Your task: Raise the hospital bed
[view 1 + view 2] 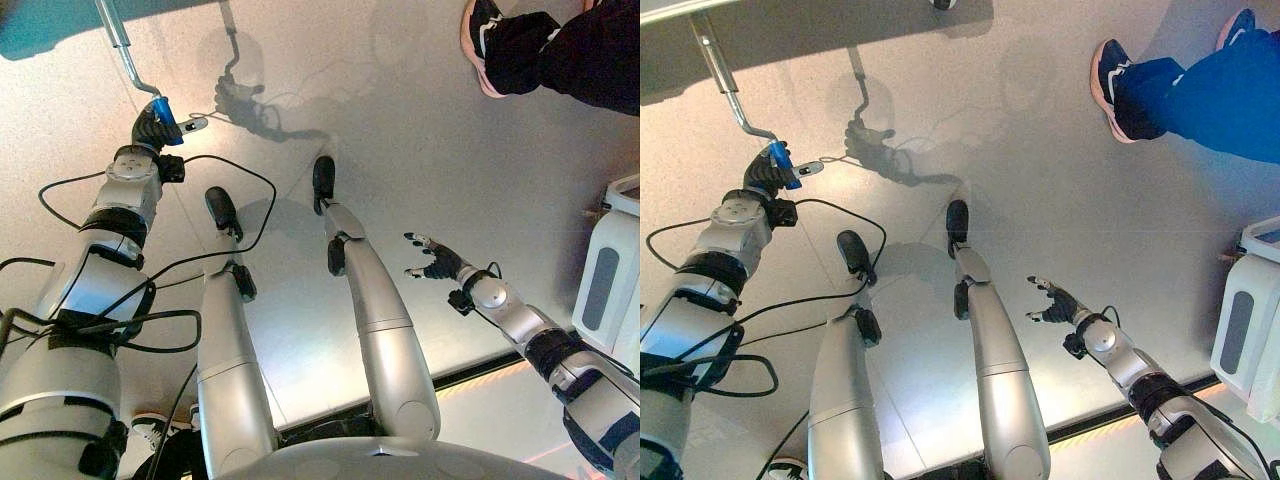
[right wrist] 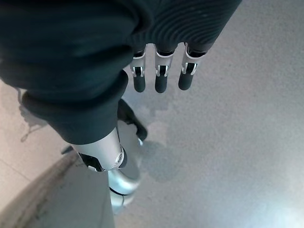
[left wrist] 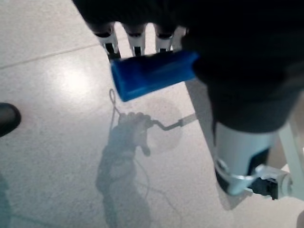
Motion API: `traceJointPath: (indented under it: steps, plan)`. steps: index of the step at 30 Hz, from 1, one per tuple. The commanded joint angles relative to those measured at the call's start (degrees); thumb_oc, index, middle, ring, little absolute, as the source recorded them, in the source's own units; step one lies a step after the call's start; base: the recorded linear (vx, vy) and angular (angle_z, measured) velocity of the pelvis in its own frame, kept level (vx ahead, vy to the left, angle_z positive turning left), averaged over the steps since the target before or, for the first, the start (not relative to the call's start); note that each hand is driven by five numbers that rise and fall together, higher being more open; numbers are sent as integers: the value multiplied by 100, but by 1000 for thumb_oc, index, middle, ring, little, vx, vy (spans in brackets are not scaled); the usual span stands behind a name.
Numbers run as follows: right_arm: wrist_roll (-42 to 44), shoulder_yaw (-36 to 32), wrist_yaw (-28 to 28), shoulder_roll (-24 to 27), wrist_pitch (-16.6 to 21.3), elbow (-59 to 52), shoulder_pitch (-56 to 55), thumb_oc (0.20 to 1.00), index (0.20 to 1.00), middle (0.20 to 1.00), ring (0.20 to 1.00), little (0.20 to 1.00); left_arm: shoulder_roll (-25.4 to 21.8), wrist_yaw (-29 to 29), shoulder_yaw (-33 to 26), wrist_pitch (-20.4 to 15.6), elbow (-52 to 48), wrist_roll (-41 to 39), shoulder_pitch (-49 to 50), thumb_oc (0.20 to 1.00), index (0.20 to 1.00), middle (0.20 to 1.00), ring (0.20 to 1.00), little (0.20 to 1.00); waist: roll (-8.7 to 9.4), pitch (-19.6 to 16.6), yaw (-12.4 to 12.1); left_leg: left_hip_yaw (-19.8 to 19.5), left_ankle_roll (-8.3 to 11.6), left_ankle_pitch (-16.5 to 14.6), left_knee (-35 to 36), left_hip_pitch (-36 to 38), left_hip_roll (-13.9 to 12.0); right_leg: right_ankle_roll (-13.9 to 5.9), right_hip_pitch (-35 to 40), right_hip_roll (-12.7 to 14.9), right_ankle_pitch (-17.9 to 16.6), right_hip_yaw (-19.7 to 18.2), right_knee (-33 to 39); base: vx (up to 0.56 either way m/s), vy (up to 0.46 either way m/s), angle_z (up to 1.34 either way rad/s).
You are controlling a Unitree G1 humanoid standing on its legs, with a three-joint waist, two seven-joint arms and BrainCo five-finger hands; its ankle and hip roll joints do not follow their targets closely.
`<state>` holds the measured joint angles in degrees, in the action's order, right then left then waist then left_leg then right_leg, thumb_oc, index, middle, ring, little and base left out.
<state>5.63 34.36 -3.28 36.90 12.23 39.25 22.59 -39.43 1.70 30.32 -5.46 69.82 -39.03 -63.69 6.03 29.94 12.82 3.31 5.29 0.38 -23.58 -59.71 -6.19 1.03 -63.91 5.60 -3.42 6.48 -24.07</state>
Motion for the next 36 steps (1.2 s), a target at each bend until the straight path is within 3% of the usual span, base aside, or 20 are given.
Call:
traceJointPath:
  steps: [1, 8, 10, 11, 12, 13, 15, 26, 27, 36]
  plan:
    - [-111, 107, -54, 353, 55, -131, -601, 1000, 1000, 1000, 1000, 1000, -258, 51, -72, -137, -141, 124, -29, 1000, 1000, 1000, 1000, 1000, 69, -14, -119, -200, -9, -194, -630, -25, -1, -784, 83, 61, -59, -296, -150, 0, 0, 0]
    - [-116, 157, -58, 320, 54, -107, -589, 1000, 1000, 1000, 1000, 1000, -239, 43, -54, -121, -114, 184, -40, 1000, 1000, 1000, 1000, 1000, 62, -14, -120, -195, -16, -208, -631, -20, 5, -785, 64, 56, -40, -303, -191, 0, 0, 0]
    - [-115, 170, -58, 310, 59, -99, -581, 1000, 1000, 1000, 1000, 1000, -235, 47, -55, -124, -119, 186, -32, 831, 831, 831, 831, 831, 62, -14, -116, -198, -14, -210, -634, -25, 2, -785, 54, 53, -35, -303, -194, 0, 0, 0]
    - [-112, 168, -59, 306, 58, -75, -581, 1000, 1000, 1000, 1000, 1000, -232, 50, -47, -126, -116, 189, -43, 529, 529, 529, 529, 529, 64, -14, -114, -197, -16, -211, -636, -31, 7, -783, 44, 50, -33, -303, -201, 0, 0, 0]
    - [-115, 175, -60, 309, 59, -73, -576, 1000, 1000, 1000, 1000, 1000, -231, 49, -36, -127, -109, 191, -53, 300, 300, 300, 300, 300, 68, -14, -115, -198, -20, -212, -642, -38, 8, -786, 35, 49, -28, -301, -220, 0, 0, 0]
    - [-117, 177, -66, 315, 58, -100, -585, 1000, 1000, 1000, 1000, 1000, -233, 46, -29, -130, -123, 210, -41, 244, 244, 244, 244, 244, 70, -14, -114, -197, -21, -214, -644, -42, 10, -785, 31, 49, -30, -297, -220, 0, 0, 0]
    - [-121, 169, -64, 321, 64, -122, -605, 1000, 1000, 1000, 1000, 1000, -231, 48, -32, -144, -148, 204, -19, 200, 200, 200, 200, 200, 73, -14, -114, -201, -28, -225, -659, -50, 15, -787, 16, 45, -25, -302, -230, 0, 0, 0]
    - [-154, 183, -38, 296, 59, -121, -601, 1000, 1000, 1000, 1000, 1000, -172, 79, -127, -147, -126, 85, 58, 200, 200, 200, 200, 200, 78, -14, -109, -193, -29, -243, -704, -76, 12, -789, -11, 49, -15, -314, -264, 0, 0, 0]
    - [-149, 187, -24, 283, 54, -118, -606, 1000, 1000, 1000, 1000, 1000, -76, 132, -300, -190, -116, -306, 73, 200, 200, 200, 200, 200, 81, -14, -113, -186, -30, -250, -701, -71, 12, -787, -9, 50, -2, -311, -266, 0, 0, 0]
    - [-139, 221, 90, 240, 42, -82, -583, 1000, 1000, 1000, 1000, 1000, 145, 170, -372, -326, -540, -1011, 267, 200, 200, 200, 200, 200, 130, -14, -101, -183, -32, -267, -743, -71, 24, -775, 2, 44, 11, -299, -313, 0, 0, 0]
